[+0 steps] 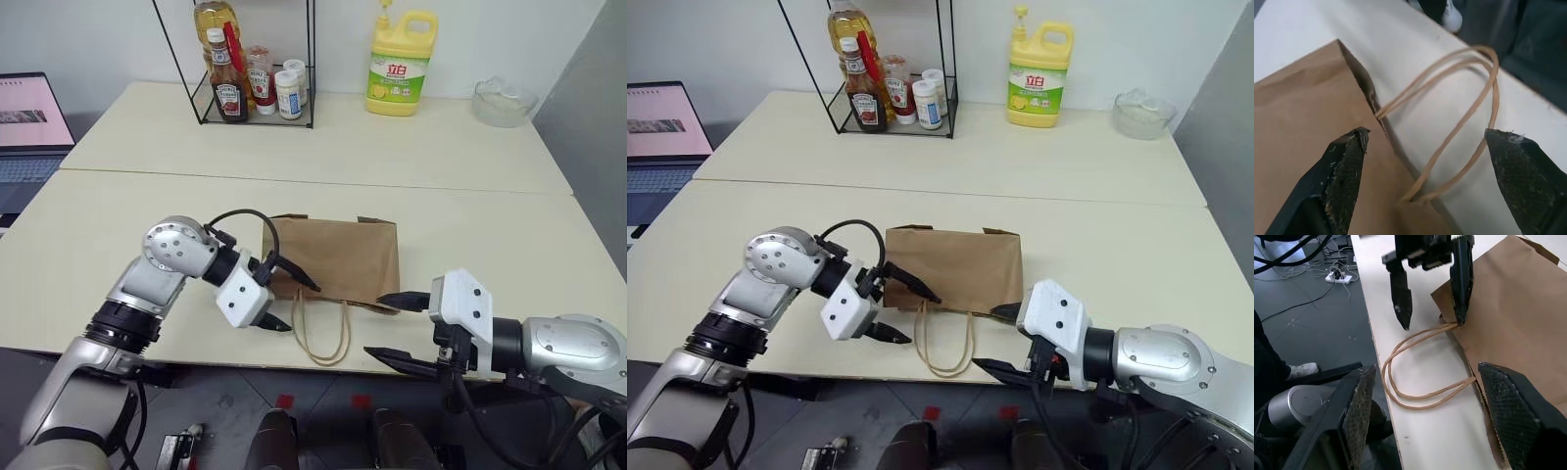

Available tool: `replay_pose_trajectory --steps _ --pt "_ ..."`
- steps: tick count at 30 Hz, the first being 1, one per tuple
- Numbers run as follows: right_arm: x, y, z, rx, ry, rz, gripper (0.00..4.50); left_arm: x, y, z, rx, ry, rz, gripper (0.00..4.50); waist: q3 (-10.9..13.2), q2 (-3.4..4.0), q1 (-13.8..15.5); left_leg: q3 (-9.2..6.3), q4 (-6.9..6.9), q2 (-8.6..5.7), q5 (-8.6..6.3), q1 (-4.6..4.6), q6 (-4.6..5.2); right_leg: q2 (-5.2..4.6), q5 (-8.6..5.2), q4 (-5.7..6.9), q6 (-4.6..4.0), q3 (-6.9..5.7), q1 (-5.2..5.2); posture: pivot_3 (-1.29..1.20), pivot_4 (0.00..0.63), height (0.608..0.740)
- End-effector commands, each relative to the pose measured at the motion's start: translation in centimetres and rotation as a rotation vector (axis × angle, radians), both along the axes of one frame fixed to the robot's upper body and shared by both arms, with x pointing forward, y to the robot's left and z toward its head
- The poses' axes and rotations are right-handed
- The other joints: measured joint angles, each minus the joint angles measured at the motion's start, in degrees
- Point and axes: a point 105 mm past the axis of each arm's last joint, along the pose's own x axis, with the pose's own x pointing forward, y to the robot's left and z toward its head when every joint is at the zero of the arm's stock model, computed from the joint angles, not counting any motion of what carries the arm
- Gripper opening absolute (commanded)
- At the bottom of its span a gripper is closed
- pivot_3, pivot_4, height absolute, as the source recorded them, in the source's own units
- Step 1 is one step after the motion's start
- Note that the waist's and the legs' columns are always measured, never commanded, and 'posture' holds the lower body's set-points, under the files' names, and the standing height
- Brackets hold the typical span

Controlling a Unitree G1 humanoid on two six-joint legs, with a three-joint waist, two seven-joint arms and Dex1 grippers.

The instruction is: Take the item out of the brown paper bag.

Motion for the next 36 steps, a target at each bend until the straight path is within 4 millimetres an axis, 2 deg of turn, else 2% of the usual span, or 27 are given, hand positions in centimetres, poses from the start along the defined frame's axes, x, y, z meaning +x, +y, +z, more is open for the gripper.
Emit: replay_pose_trajectory --steps 1,7,13,16,23,27,31,36 --pt "-0.6 0.5 0.7 0.005 -0.049 0.027 3.48 0.6 -0.7 0.3 -0.015 -0.069 -0.023 4.03 0.0 0.0 0.0 0.0 0.0 0.0 0.0 0.0 0.0 0.0 0.0 0.0 0.0 0.0 0.0 0.0 0.15 0.74" --pt "-0.5 0.5 0.7 0.003 -0.055 0.018 3.48 1.0 -2.4 -0.1 -0.041 -0.106 -0.048 4.03 0.0 0.0 0.0 -0.01 0.0 -0.01 0.0 0.04 0.0 0.0 0.0 0.0 0.0 0.0 0.06 0.0 0.15 0.74" --pt "-0.5 0.5 0.6 0.0 -0.059 0.013 3.48 0.8 -2.8 -0.5 -0.032 -0.109 -0.092 4.03 0.0 -0.01 0.0 -0.01 0.0 0.0 0.0 0.11 0.0 0.0 0.0 0.0 0.0 0.0 0.13 0.0 0.15 0.74" --pt "-0.5 0.5 0.5 -0.004 -0.06 0.012 3.48 0.4 -3.2 -0.6 -0.04 -0.092 -0.109 3.46 0.0 0.0 0.0 -0.02 0.0 0.0 0.0 0.13 0.0 0.01 0.0 -0.01 0.0 0.0 0.16 0.0 0.15 0.74" --pt "-0.6 0.4 0.1 -0.04 -0.076 0.019 3.48 -0.1 -3.9 0.2 -0.083 -0.039 -0.107 1.29 0.0 0.0 0.0 -0.02 0.0 0.0 0.0 0.13 0.0 0.0 0.0 -0.01 0.0 -0.01 0.18 0.0 0.15 0.74" --pt "-0.6 0.1 -0.3 -0.075 -0.091 0.025 3.48 0.3 -4.2 1.3 -0.16 0.092 0.009 0.03 0.0 -0.01 0.0 -0.03 0.0 -0.01 0.0 0.15 0.0 0.0 0.0 -0.01 0.0 -0.01 0.2 0.0 0.15 0.74" --pt "-0.8 -0.5 -1.6 -0.189 -0.177 0.069 3.48 1.0 -4.4 2.3 -0.212 0.177 0.114 0.03 0.0 0.0 0.0 -0.03 0.0 -0.01 0.0 0.16 0.0 0.01 0.0 -0.01 0.01 -0.02 0.2 0.0 0.15 0.74" --pt "-0.3 -1.2 -3.3 -0.331 -0.442 0.179 3.48 0.9 -4.3 2.1 -0.232 0.221 0.165 0.03 0.0 0.0 0.0 -0.03 0.0 0.0 0.0 0.21 0.0 0.01 -0.01 -0.05 0.02 -0.02 0.23 0.0 0.15 0.74"
